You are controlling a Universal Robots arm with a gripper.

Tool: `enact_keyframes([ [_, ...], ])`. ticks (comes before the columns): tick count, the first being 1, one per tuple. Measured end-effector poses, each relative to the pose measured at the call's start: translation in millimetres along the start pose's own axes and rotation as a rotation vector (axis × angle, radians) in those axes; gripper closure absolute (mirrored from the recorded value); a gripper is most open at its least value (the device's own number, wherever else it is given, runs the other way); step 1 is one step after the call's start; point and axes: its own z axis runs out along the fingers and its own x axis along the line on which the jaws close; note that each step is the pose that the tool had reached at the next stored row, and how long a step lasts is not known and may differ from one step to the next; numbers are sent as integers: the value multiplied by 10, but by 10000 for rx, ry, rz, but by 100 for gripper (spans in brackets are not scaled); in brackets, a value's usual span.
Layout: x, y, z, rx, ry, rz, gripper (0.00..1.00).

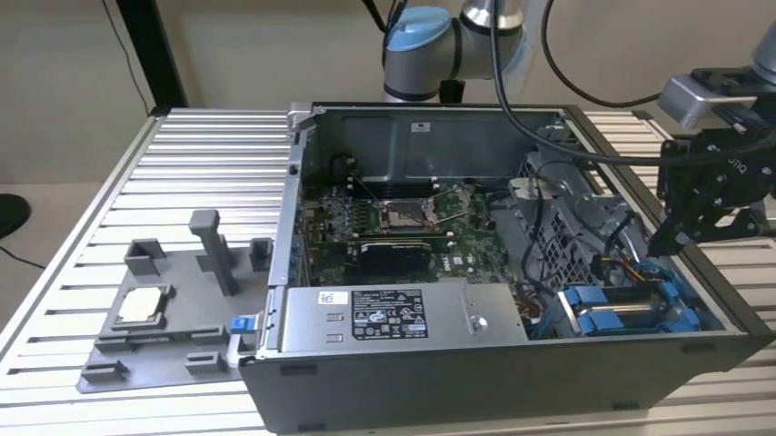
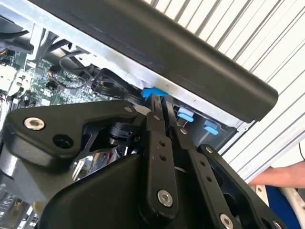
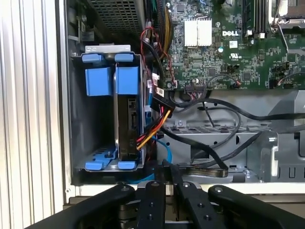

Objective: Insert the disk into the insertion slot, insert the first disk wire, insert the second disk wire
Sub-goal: 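Insert the first disk wire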

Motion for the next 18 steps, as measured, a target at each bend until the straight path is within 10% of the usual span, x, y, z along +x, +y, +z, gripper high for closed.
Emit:
enact_keyframes([
  [18, 95, 317, -53, 234, -12, 4, 100],
])
